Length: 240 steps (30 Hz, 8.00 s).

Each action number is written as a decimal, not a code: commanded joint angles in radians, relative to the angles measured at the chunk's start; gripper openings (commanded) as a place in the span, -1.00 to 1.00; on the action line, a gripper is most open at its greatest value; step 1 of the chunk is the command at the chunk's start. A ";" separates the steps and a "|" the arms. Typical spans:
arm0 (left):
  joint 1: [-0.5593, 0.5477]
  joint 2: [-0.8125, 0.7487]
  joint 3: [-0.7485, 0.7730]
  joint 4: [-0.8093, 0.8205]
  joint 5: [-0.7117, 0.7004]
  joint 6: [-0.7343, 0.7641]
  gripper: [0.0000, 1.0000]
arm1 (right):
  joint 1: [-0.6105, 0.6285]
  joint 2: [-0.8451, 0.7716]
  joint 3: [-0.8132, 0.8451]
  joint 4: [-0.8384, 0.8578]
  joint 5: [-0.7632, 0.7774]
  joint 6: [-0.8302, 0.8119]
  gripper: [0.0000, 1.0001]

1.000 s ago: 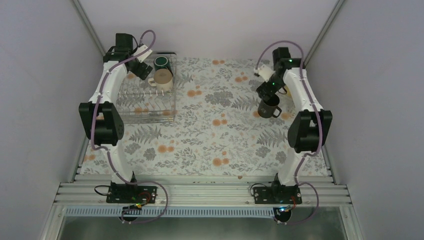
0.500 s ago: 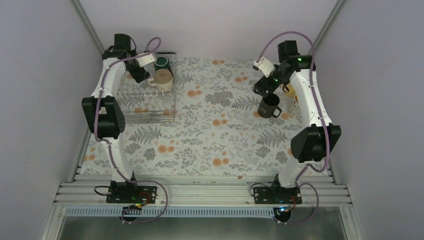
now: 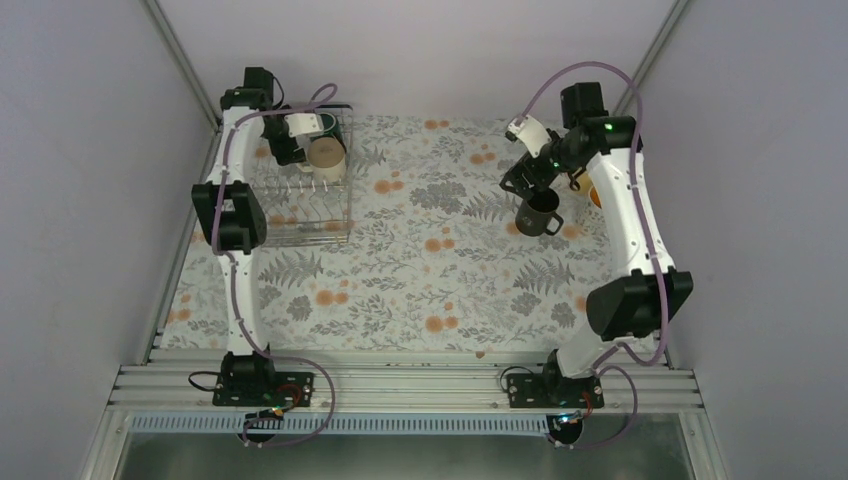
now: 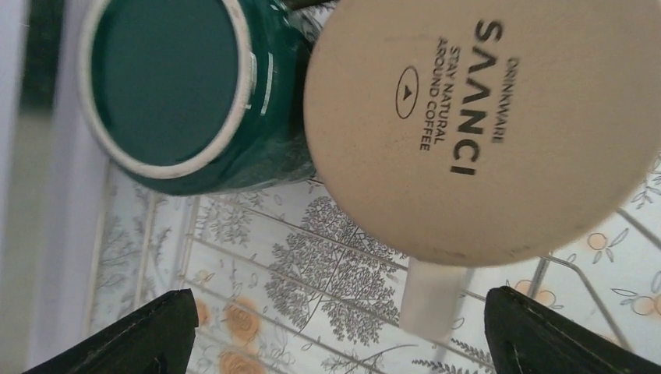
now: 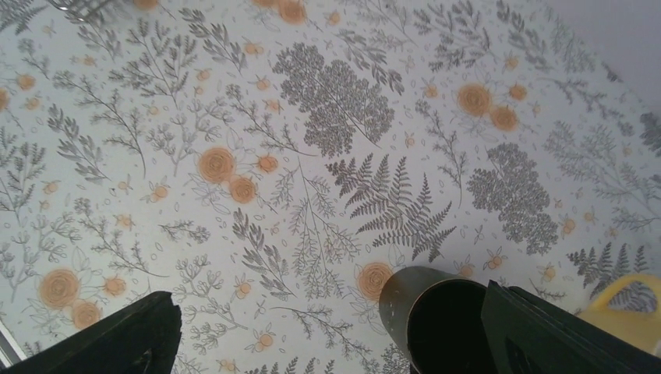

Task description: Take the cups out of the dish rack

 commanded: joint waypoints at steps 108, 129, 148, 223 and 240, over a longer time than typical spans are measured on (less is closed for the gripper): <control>-0.493 -0.479 -0.445 1.099 1.136 -1.191 -0.95 | -0.022 0.097 0.100 1.086 -1.278 0.909 0.08; -0.509 -0.519 -0.455 0.986 1.107 -1.098 0.66 | -0.025 0.058 0.102 1.105 -1.214 0.917 -0.93; -0.261 -0.690 -0.473 0.610 0.586 -0.652 1.00 | -0.053 0.276 0.439 0.533 -0.629 0.378 -0.95; -0.168 0.064 0.155 0.133 -0.256 0.216 0.57 | 0.149 0.270 0.131 -0.008 0.086 0.072 1.00; -0.186 0.087 0.033 0.191 -0.328 0.364 0.47 | 0.148 0.112 0.023 0.026 0.014 0.067 1.00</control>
